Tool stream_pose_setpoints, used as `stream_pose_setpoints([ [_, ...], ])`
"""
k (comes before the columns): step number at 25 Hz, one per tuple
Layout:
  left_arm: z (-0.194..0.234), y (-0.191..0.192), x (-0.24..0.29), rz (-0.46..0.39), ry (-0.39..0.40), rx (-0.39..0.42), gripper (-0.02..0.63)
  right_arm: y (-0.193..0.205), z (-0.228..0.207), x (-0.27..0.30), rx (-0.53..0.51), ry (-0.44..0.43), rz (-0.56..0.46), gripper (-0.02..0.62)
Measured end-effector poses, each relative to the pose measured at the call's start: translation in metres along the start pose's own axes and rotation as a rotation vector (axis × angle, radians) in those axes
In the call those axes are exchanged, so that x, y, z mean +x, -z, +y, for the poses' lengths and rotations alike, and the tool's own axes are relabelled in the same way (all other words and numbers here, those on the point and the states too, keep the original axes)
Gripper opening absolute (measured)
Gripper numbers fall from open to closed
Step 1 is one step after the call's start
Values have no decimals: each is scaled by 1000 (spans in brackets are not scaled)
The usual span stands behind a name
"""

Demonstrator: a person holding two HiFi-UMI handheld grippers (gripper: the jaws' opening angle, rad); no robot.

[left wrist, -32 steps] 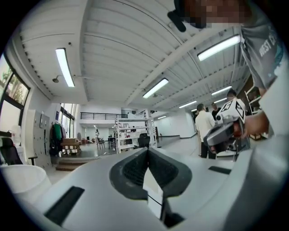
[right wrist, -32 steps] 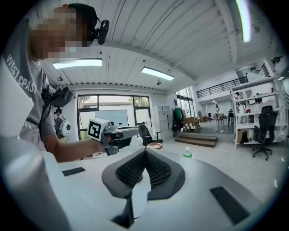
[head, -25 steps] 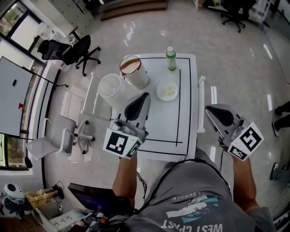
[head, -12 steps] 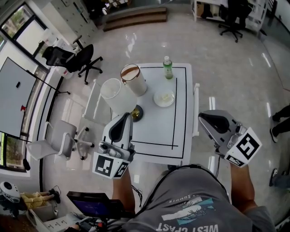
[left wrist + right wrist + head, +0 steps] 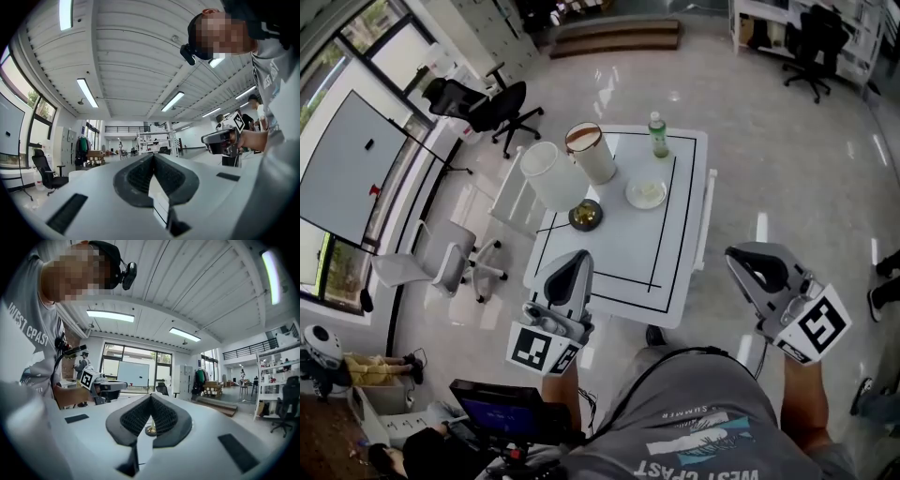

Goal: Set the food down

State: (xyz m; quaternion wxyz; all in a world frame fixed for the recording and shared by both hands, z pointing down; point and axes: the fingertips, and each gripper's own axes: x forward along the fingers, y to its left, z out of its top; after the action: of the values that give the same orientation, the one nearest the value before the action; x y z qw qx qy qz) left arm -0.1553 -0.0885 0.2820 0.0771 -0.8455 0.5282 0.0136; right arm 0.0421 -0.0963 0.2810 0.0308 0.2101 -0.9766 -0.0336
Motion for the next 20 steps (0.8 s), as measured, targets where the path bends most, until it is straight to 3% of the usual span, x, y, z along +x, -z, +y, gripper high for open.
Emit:
stream_pose_setpoints([
  [6, -59, -7, -9, 10, -8, 32, 8, 18, 10, -57, 50, -6, 3, 6],
  [20, -118, -16, -46, 20, -78, 52, 8, 31, 39, -104, 62, -85, -4, 6],
])
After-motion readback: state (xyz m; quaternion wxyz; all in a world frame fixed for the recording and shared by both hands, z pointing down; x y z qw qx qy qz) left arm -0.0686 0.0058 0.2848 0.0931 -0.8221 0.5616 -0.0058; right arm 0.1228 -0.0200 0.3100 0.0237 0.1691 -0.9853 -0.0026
